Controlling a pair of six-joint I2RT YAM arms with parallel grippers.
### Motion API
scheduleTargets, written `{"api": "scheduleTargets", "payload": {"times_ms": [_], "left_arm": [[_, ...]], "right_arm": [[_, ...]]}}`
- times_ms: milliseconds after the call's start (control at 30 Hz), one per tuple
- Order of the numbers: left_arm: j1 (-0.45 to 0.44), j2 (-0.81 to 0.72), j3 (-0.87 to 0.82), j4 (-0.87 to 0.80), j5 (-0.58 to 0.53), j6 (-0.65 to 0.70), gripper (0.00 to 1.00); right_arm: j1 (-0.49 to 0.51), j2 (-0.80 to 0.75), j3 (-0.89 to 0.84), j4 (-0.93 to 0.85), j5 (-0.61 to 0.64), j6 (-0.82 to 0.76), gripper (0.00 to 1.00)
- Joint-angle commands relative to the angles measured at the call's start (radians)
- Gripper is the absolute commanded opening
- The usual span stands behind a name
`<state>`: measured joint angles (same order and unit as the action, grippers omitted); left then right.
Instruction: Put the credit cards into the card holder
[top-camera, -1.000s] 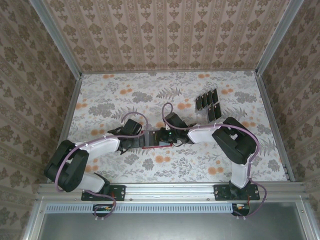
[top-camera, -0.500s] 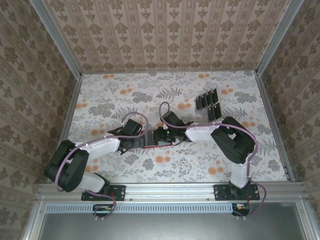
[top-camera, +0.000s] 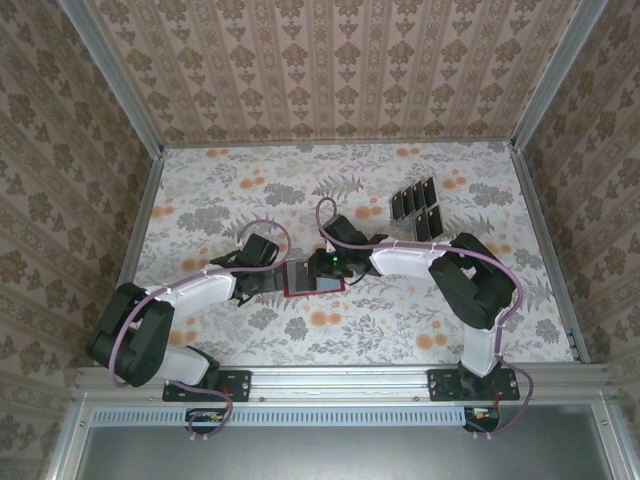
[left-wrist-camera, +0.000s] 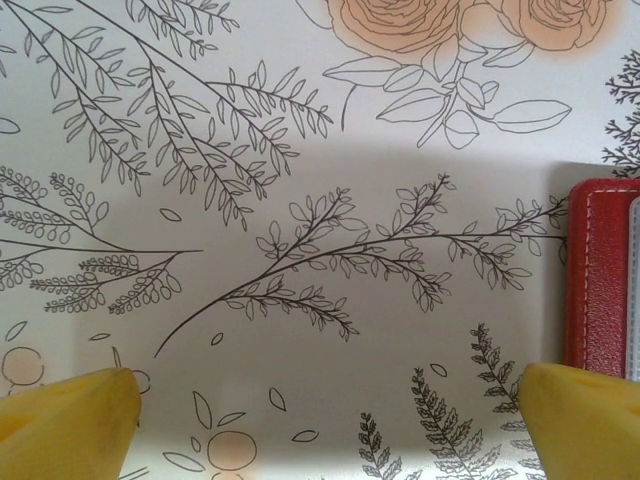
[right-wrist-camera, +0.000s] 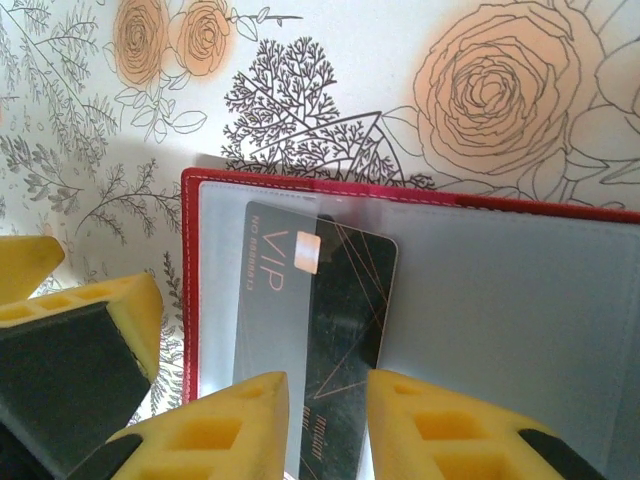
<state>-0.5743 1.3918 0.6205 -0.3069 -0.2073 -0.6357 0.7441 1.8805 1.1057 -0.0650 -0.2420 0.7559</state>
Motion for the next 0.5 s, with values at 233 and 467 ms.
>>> {"api": "scheduleTargets", "payload": {"times_ms": [233, 467], "left_arm": [[0.013, 0.043, 0.002, -0.002, -0.02, -0.007, 1.0], [0.013, 0.07, -0.005, 0.018, -0.009, -0.008, 1.0]], "right_arm": [[-0.004, 0.065, 0.041, -0.021, -0.012, -0.009, 0.26], [-0.003, 0.081, 0.046, 0.003, -0.034, 0.011, 0.2]]}}
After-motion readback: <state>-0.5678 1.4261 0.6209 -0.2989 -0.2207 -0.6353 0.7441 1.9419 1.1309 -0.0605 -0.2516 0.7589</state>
